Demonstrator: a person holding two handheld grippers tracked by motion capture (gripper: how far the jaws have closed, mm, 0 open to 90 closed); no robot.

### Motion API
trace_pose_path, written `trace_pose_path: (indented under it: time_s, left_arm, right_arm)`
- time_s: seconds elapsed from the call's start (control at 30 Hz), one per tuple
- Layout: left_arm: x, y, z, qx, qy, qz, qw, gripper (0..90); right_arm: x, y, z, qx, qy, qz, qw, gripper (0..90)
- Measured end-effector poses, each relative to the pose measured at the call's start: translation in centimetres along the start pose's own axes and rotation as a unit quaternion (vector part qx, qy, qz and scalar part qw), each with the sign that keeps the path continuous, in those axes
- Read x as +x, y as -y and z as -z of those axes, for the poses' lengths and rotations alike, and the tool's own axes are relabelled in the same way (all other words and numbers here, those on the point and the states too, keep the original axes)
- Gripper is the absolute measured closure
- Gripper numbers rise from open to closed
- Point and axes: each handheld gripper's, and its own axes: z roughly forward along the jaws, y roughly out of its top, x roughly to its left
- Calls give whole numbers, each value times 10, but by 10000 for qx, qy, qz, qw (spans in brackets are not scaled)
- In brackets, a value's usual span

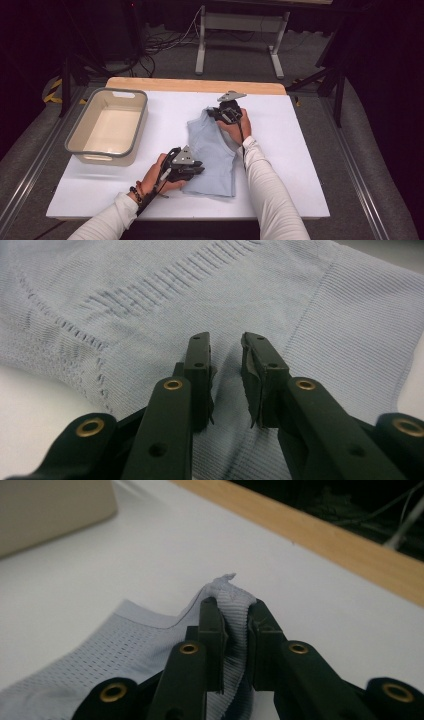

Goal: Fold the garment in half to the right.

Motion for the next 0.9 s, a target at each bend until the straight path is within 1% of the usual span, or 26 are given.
trace_pose_path:
  time_s: [0.03, 0.1, 0.13, 0.17, 0.23, 0.27, 0.3, 0.33, 0.37, 0.4, 0.47, 0.5, 0.53, 0.6, 0.63, 0.7, 0.73, 0.8, 0.83, 0.87, 0.9]
  left_arm:
    - [0, 0, 0, -1, -3, 1, 10000, 743]
    - [0, 0, 0, -1, -5, 9, 10000, 743]
    - [0, 0, 0, -3, -3, 16, 10000, 743]
    - [0, 0, 0, -3, -7, 12, 10000, 743]
    - [-1, 0, 0, -21, -22, 24, 10000, 743]
    - [-1, 0, 0, -1, -34, -7, 10000, 742]
    - [-1, 0, 0, 2, -51, -15, 10000, 742]
    - [-1, 0, 0, 4, -56, -20, 10000, 742]
    - [-1, 0, 0, 6, -58, -18, 10000, 742]
    - [-1, 0, 0, -3, -56, -6, 10000, 742]
    - [-1, 0, 0, -2, -53, -12, 10000, 742]
    - [-1, 0, 0, -2, -46, -11, 10000, 742]
    - [-2, 0, 0, 0, -50, -13, 10000, 743]
    - [-2, 0, 0, 18, -51, 4, 10000, 742]
    - [-2, 0, 0, -9, -62, -18, 10000, 742]
    - [-5, -1, 0, -29, -137, -86, 9999, 740]
    - [-6, -1, 1, -103, -136, -56, 9998, 733]
    - [-7, -3, 3, -127, -120, -85, 9998, 709]
    - [-7, -4, 5, -155, -133, -122, 9997, 706]
    - [-8, -5, 8, -186, -133, -99, 9997, 697]
    - [-7, -6, 10, -211, -156, -133, 9996, 696]
  right_arm:
    - [-1, -2, 3, -137, -65, 10, 9999, 797]
    - [-2, -4, 6, -327, -153, 37, 9993, 784]
    - [-3, -5, 6, -375, -201, 8, 9991, 769]
    - [-4, -4, 5, -375, -156, 12, 9992, 746]
    - [-6, -1, 2, -281, -63, 4, 9996, 689]
    - [-7, 1, -1, -207, 4, -13, 9998, 678]
    - [-9, 4, -4, -113, 60, -35, 9999, 661]
    - [-11, 7, -7, 7, 142, -44, 9999, 619]
    - [-12, 9, -9, 69, 210, -54, 9997, 586]
    - [-13, 11, -11, 133, 332, -73, 9993, 561]
    - [-16, 15, -14, 255, 388, -98, 9989, 537]
    - [-17, 16, -15, 338, 510, -96, 9981, 507]
    - [-17, 17, -16, 399, 552, -95, 9976, 499]
    - [-17, 18, -16, 412, 616, -123, 9972, 487]
    - [-17, 18, -16, 401, 634, -121, 9971, 485]
    - [-14, 15, -14, 323, 665, -116, 9972, 484]
    - [-13, 14, -12, 278, 649, -113, 9974, 484]
    - [-8, 8, -6, 207, 658, -73, 9976, 483]
    - [-7, 6, -4, 174, 641, -67, 9978, 487]
    - [-5, 3, 1, 97, 587, -75, 9982, 496]
    - [-3, 0, 6, 46, 572, -61, 9983, 519]
